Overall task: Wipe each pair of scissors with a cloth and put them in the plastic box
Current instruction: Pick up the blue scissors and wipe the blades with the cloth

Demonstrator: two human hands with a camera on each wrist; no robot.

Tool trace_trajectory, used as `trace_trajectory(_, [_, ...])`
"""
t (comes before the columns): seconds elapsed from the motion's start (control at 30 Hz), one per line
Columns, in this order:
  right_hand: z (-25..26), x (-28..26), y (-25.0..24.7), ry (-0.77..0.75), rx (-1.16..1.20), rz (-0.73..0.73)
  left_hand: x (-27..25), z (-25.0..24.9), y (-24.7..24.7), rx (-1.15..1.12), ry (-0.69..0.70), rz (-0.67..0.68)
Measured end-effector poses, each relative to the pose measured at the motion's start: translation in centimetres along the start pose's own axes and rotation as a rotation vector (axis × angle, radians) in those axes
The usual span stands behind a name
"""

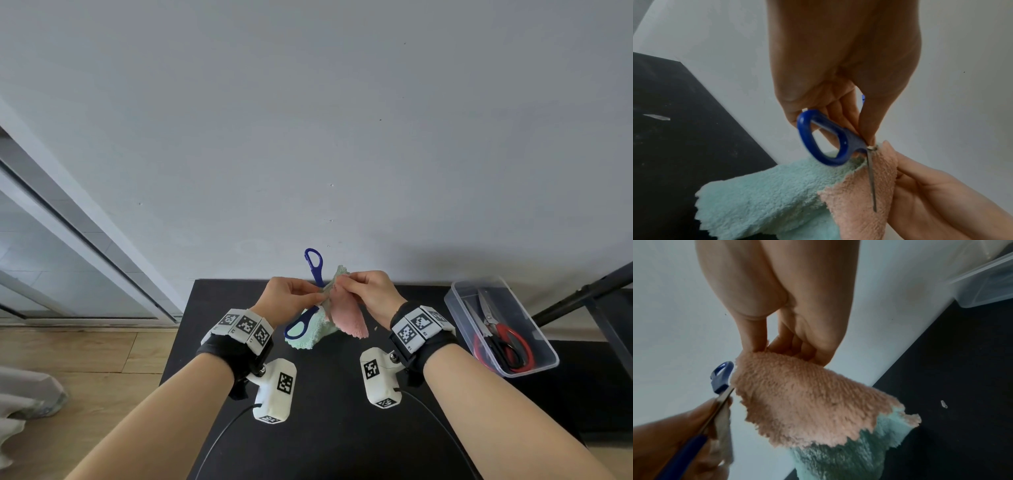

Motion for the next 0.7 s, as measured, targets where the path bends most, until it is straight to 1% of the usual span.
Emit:
trace_trajectory(0.1, [0.1,0.1,-0.3,0.008,-0.021,-0.019,-0.3,-0.3,-0.3,0.007,-0.008,0.032])
trace_trajectory(0.23, [0.8,0.2,-1.8,-0.022,0.044,-0.058,-0.6,-0.1,-1.4,0.031,-0.044,0.039])
trace_trajectory(0.27, [1.1,0.2,-2.1,-0.038,0.004,-0.04,-0.6,0.1,-1.8,0.06,-0.048,0.036])
trace_trajectory(0.33, [1.7,0.0,-2.4,-0.061,-0.167,0.011,-0.7,0.5,-2.4,0.086,-0.069,0.043])
trace_trajectory(0.43, [2.4,-0.1,-1.9,-0.07,-0.388,0.077,-0.7,0.7,-2.8,0.101,-0.09,0.098])
trace_trajectory(0.6, [3.1,-0.4,-0.5,-0.052,-0.537,0.187,-0.5,0.5,-2.6,0.126,-0.094,0.199])
trace_trajectory(0.7, [3.0,-0.3,0.2,-0.071,-0.618,0.173,-0.4,0.4,-2.3,0.128,-0.089,0.23])
Point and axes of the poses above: each hand's wrist, its own x-axis towards the middle knuckle, its own y-axis out of the palm, z = x × y, the point moved 2 cm from there along x, towards the middle knuckle, and after that the axes turned 13 degrees about y, right-handed, at the moved point
